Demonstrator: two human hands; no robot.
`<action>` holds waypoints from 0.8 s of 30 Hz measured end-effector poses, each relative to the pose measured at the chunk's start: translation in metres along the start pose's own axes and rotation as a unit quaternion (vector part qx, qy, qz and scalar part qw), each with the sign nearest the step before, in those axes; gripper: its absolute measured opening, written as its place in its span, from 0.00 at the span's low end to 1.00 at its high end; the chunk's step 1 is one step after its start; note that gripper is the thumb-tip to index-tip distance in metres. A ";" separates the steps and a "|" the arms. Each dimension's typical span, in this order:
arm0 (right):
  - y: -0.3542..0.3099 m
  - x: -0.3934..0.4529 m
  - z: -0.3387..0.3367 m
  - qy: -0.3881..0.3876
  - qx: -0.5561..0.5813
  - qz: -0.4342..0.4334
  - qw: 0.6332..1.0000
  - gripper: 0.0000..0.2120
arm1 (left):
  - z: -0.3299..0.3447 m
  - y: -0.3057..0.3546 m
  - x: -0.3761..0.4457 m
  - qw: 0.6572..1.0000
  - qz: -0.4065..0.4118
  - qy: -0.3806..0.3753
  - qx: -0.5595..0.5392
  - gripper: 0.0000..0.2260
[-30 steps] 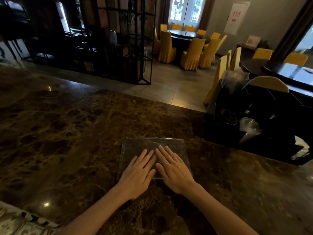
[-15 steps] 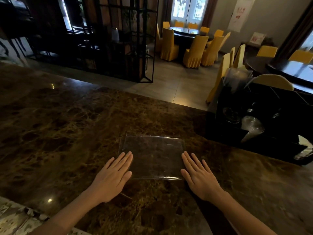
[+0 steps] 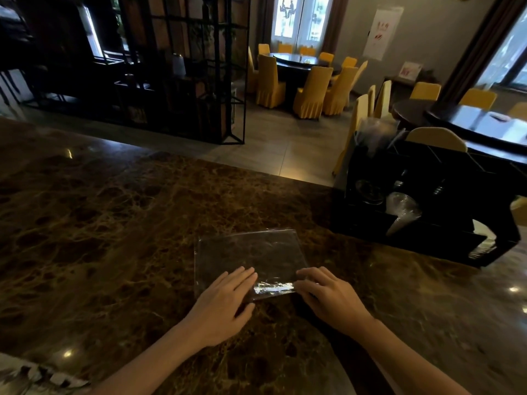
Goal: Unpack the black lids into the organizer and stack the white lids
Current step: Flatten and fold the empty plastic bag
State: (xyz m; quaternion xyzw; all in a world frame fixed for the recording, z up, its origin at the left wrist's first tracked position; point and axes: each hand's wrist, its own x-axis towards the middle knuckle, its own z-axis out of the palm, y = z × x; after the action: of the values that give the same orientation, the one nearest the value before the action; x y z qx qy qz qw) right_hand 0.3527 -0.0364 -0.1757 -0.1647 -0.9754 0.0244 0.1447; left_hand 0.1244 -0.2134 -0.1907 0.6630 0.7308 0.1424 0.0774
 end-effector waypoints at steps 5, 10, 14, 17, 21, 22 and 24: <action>-0.004 0.023 -0.017 0.085 -0.023 -0.023 0.996 0.10 | -0.006 0.025 0.022 0.997 -0.009 0.078 0.015 0.26; -0.009 0.052 -0.058 0.158 0.004 -0.012 0.987 0.15 | -0.040 0.030 0.040 0.978 -0.023 0.203 -0.042 0.10; -0.001 0.062 -0.084 0.219 0.159 0.097 0.958 0.26 | -0.076 0.022 0.048 0.965 -0.046 0.228 -0.118 0.10; 0.010 0.060 -0.084 0.235 0.340 0.213 0.885 0.39 | -0.105 0.015 0.050 0.945 -0.068 0.237 -0.214 0.08; 0.017 0.054 -0.073 0.129 0.538 0.263 0.791 0.54 | -0.141 0.010 0.041 0.864 -0.078 0.183 -0.463 0.07; 0.015 0.054 -0.070 0.095 0.560 0.256 0.782 0.54 | -0.148 0.009 0.037 0.840 -0.078 0.171 -0.508 0.07; 0.009 0.059 -0.065 0.051 0.601 0.229 0.764 0.52 | -0.155 0.007 0.031 0.814 -0.079 0.150 -0.555 0.08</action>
State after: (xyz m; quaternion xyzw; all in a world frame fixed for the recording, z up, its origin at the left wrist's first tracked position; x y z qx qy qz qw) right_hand 0.3209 -0.0088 -0.0982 -0.2636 -0.6855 0.6296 0.2534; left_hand 0.0805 -0.1980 -0.0398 0.4177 0.5803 0.6148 0.3329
